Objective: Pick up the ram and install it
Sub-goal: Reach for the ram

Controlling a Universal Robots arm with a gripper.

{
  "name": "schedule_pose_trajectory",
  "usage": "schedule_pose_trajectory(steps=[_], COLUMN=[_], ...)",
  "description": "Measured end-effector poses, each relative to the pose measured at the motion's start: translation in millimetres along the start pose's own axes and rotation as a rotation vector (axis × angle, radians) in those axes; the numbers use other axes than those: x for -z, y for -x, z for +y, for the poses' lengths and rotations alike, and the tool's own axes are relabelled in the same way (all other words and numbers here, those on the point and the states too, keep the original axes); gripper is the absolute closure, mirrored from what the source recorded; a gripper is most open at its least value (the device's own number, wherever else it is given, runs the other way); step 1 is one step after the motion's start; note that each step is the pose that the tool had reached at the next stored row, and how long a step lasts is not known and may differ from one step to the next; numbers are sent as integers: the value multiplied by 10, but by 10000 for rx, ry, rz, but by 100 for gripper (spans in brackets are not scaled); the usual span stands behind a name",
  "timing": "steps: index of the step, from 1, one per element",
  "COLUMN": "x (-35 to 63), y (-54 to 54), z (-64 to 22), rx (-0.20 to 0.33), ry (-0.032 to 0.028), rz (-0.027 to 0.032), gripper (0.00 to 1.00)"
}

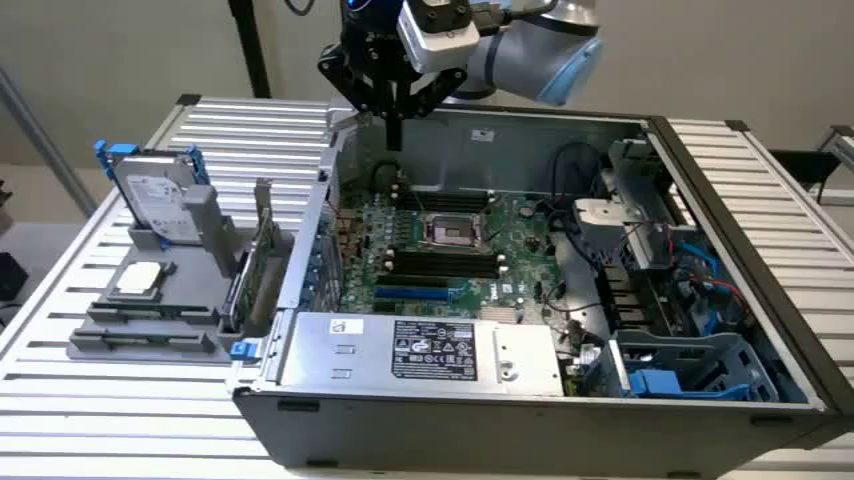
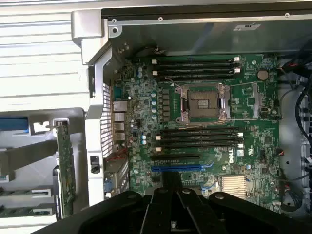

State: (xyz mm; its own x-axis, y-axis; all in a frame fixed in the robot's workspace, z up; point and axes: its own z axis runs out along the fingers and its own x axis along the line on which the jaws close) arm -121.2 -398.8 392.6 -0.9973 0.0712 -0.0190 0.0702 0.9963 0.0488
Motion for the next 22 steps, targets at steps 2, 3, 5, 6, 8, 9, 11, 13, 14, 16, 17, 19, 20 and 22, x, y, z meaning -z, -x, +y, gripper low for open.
schedule_pose_trajectory(steps=[2, 3, 5, 6, 8, 9, 11, 13, 14, 16, 17, 19, 20, 22], x=[0, 0, 0, 0, 0, 0, 0, 0, 0, 0, 1, 1, 0, 0], y=[0, 0, 0, 0, 0, 0, 0, 0, 0, -5, -23, -87, -131, -220], z=[0, 0, 0, 0, 0, 0, 0, 0, 0, -2, -6, -23, -32, -50], rx=[0, 0, 0, 0, -1, 0, 0, 0, 0, -1, -3, -3, -3, -3], ry=[0, 0, 0, 0, 0, 0, 0, 0, 0, -1, -4, -5, -4, -3], rz=[0, 0, 0, 0, 0, 0, 0, 0, 0, 10, 22, 47, 45, 46], gripper=[89, 89, 89, 89, 89, 89, 89, 89, 89, 89, 89, 89, 89, 89])
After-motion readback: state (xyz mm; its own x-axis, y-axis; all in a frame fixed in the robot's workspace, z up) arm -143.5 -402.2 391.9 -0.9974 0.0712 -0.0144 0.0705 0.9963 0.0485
